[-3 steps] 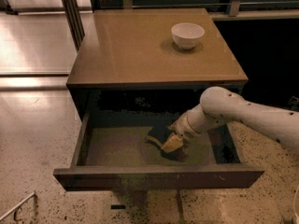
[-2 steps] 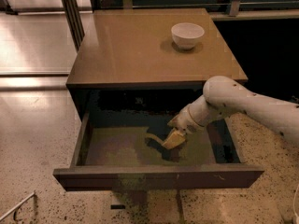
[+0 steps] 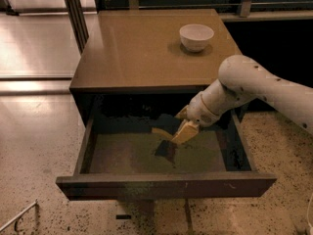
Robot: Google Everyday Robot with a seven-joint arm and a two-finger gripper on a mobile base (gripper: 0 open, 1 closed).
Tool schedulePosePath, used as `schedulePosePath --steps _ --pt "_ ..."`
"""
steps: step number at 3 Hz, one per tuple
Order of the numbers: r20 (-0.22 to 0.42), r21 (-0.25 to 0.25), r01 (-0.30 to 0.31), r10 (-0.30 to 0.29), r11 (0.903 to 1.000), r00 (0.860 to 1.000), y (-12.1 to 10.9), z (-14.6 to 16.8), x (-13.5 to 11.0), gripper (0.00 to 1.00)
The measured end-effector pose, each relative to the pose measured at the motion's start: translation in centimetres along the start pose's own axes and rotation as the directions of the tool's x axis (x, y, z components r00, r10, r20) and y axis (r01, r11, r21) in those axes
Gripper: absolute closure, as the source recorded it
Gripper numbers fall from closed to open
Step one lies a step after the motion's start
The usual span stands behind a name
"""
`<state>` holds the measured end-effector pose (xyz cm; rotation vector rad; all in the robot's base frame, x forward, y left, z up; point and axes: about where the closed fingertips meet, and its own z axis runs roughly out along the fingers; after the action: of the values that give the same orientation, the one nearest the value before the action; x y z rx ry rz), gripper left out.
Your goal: Pick sponge from top drawer and place on counter
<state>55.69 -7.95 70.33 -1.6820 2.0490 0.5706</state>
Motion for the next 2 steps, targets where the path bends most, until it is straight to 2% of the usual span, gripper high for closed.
schedulePosePath --steps 1,2 --pt "-0.03 0.069 0.035 -0.033 0.997 0.999 -1.9 -4.6 -3.9 1.0" --pt "-0.055 0.142 0.053 -0.045 0.9885 0.997 -4.0 -9.3 -8.3 1.0"
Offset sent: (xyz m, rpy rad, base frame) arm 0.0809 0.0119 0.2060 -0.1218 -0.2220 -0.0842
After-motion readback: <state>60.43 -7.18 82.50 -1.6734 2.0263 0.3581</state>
